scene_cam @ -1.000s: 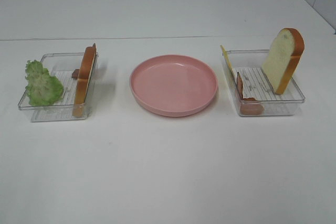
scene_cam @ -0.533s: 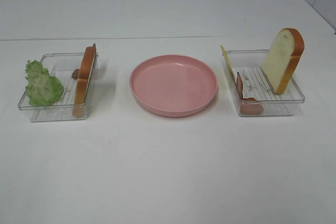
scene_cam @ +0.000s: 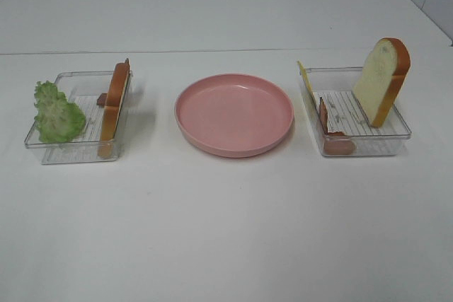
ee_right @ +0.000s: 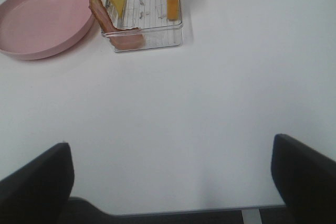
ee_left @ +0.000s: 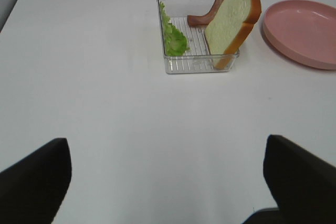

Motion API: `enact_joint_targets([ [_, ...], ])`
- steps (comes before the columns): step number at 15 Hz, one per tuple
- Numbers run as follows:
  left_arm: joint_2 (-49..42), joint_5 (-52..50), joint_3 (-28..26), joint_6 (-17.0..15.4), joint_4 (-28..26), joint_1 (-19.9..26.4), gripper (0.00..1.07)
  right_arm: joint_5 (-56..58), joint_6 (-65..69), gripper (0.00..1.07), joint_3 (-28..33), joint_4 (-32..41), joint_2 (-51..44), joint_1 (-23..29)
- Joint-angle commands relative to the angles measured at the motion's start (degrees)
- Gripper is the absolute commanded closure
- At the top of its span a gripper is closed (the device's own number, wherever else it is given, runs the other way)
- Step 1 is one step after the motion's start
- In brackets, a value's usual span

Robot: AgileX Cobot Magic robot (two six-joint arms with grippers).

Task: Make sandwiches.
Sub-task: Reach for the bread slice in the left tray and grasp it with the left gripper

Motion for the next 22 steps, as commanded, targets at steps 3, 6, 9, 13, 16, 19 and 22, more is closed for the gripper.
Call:
enact_joint_targets([
  [3,15.07,-10.26,-2.86,-0.57,0.4,0.23,0.16,-0.52,-0.17,0.09,0.23,0.0,-1.89,-0.11],
  [6,30.37,-15.87,-7.45,-0.57,-3.72,0.23,0.16,-0.52,-0.17,0.09,0.23,0.0,-1.89,-0.11],
  [9,49.39,-12.2,-20.8,-0.11,-5.39,0.23,0.16,-0.52,-0.17,0.09,0.23,0.0,-1.89,-0.11],
  [13,70.13,0.23,-38.16,-0.11,-5.56,0.17,0.16,-0.52,-0.17,0.09,0.23,0.0,-1.89,-0.11],
  [16,85.43,8.08,-53.86,-3.84,-2.81,-4.01,0.16,-0.52,-0.17,0.09,0.23,0.0,-1.89,-0.11],
  [19,95.05,9.8,-64.17,-9.4,-1.03,-9.4,0.16,-0.52,-0.17,0.09,0.23,0.0,-1.89,-0.11],
  [22,104.11,13.69,-73.63,-13.35,2.64,-17.13,0.16,-0.52,-0.17,0.09,0.23,0.0,-1.89,-0.11],
])
